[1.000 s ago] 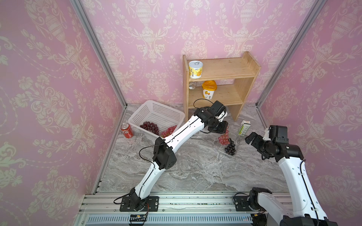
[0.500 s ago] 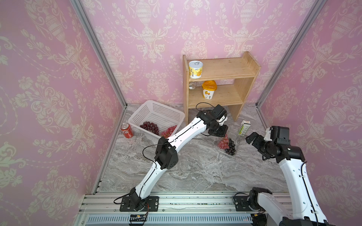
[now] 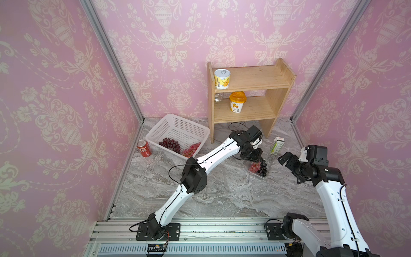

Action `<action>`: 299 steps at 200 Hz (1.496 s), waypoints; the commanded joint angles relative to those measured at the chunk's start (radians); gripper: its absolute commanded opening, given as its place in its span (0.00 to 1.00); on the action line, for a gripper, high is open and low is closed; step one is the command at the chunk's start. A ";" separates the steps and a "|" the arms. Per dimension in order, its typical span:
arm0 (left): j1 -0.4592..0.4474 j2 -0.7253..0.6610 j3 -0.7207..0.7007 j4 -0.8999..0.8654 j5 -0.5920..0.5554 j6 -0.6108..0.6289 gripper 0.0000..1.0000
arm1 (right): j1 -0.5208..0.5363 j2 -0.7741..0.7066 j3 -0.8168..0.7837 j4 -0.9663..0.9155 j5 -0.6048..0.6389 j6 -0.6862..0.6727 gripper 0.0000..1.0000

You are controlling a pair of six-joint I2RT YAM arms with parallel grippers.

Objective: Pack grapes into containers
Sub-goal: Place the grape into the packing box.

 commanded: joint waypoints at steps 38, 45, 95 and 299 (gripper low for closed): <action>-0.004 0.095 0.082 0.015 0.014 0.022 0.00 | -0.006 -0.011 -0.032 0.027 -0.023 0.021 1.00; -0.002 0.104 0.090 0.016 0.008 0.026 0.00 | -0.006 -0.009 -0.037 0.032 -0.026 0.022 1.00; 0.016 0.138 0.142 0.050 -0.029 0.041 0.00 | -0.006 0.010 -0.058 0.057 -0.040 0.026 1.00; 0.351 -0.475 -0.602 0.334 -0.062 -0.030 0.99 | 0.293 0.312 -0.001 0.441 -0.222 0.114 1.00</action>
